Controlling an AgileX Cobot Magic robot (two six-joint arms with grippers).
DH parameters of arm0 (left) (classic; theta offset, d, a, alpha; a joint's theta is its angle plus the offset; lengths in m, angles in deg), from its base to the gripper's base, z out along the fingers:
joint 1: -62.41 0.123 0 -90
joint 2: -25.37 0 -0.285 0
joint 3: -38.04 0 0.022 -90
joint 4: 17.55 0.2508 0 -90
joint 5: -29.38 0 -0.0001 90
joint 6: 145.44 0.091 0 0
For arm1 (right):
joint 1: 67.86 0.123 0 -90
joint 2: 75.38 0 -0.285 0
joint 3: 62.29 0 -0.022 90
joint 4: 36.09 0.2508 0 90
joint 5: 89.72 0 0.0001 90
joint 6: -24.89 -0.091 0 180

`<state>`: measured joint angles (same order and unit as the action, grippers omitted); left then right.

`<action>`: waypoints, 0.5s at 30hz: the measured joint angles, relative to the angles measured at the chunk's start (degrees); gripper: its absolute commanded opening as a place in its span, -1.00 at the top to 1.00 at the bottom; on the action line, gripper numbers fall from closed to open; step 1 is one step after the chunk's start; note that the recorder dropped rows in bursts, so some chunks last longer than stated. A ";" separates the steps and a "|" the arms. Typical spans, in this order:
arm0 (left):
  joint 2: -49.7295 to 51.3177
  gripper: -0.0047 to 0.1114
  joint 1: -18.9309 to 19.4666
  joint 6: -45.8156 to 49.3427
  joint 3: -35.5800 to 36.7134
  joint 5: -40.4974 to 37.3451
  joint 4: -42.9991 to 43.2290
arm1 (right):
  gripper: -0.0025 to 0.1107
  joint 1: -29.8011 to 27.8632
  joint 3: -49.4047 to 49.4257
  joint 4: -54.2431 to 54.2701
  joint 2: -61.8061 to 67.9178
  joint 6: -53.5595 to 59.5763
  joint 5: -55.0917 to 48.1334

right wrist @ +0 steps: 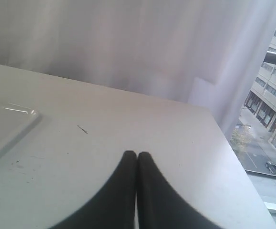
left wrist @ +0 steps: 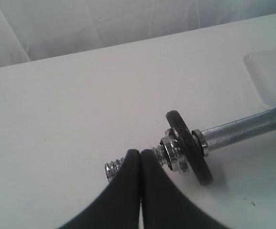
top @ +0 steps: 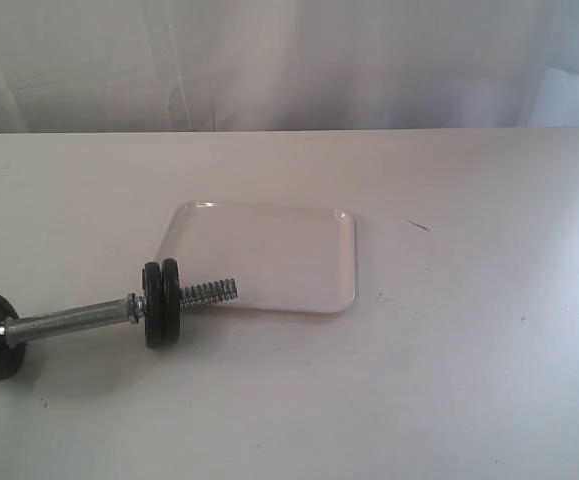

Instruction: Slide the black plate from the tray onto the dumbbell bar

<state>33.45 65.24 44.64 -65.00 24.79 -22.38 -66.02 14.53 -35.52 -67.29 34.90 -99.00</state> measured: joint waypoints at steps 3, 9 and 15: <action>0.00 0.92 0.00 0.00 0.00 -2.04 0.00 | 0.96 0.00 0.00 -0.09 0.00 0.00 -0.37; 0.00 0.92 0.00 0.00 0.00 -4.68 -0.09 | 0.96 0.00 0.10 -0.22 0.00 0.00 -2.91; 0.00 0.92 0.00 -0.56 0.05 -5.60 -0.09 | 0.96 0.00 0.10 -0.01 0.00 -2.11 -3.15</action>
<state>33.45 65.24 44.09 -64.94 19.19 -22.47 -66.02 14.63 -35.53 -67.29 32.79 -102.15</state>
